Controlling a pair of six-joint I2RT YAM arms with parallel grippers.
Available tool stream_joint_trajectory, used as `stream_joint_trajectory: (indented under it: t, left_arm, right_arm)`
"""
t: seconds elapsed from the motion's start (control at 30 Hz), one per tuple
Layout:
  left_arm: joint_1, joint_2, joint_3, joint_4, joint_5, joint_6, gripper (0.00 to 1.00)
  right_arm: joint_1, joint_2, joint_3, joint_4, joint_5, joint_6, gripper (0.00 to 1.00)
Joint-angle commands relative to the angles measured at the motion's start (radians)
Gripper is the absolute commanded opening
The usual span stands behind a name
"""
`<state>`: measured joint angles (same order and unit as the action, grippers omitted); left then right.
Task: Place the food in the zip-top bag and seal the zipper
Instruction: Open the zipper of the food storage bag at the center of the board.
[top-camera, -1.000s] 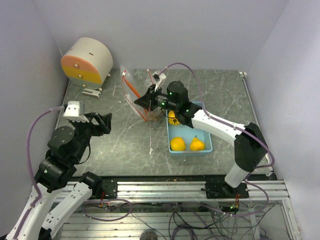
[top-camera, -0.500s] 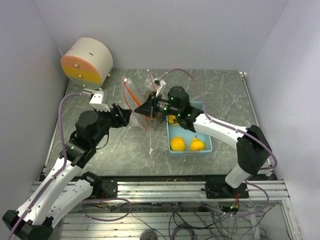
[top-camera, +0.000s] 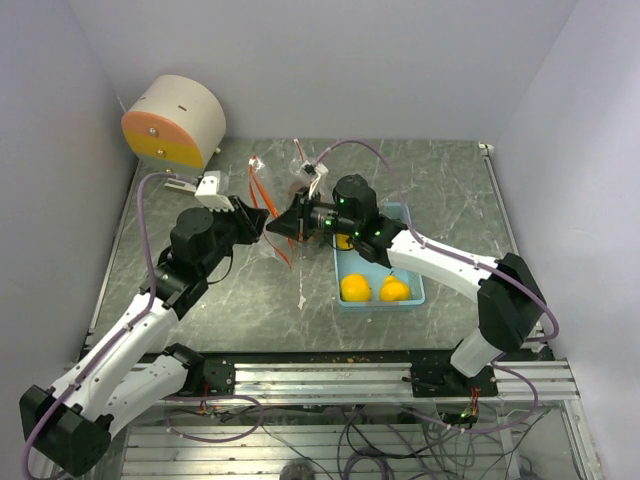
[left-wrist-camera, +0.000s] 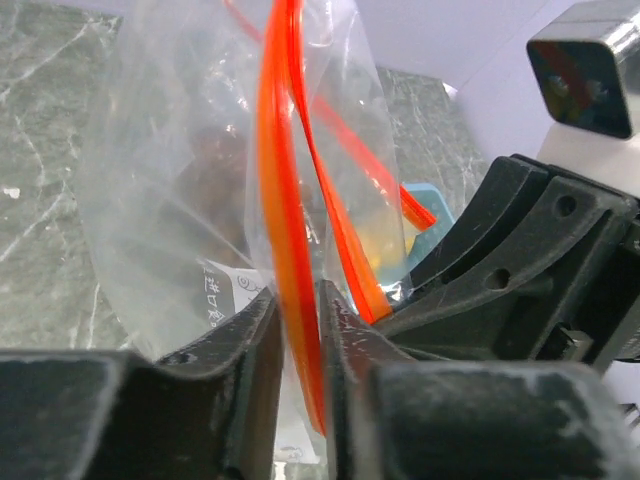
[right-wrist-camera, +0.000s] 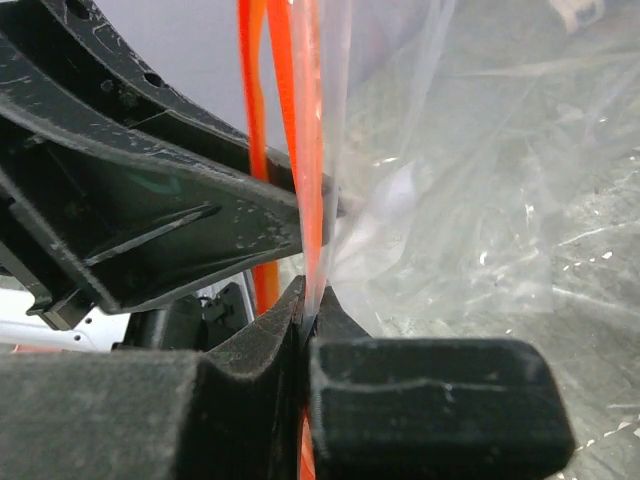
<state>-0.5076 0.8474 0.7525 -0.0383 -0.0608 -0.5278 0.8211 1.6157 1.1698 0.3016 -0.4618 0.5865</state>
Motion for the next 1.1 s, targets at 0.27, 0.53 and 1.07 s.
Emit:
stream_joint_trajectory:
  t: [0.27, 0.53, 1.07]
  left_arm:
    - [0.003, -0.001, 0.051, -0.128, -0.015, 0.064, 0.07]
    - [0.003, -0.020, 0.253, -0.519, -0.161, 0.118, 0.07]
    - [0.003, -0.019, 0.347, -0.692, -0.203, 0.145, 0.07]
  right_arm:
    - [-0.008, -0.106, -0.020, -0.131, 0.241, -0.060, 0.00]
    - [-0.017, -0.160, -0.032, -0.274, 0.691, -0.167, 0.00]
    - [-0.011, -0.224, -0.068, -0.227, 0.170, -0.372, 0.79]
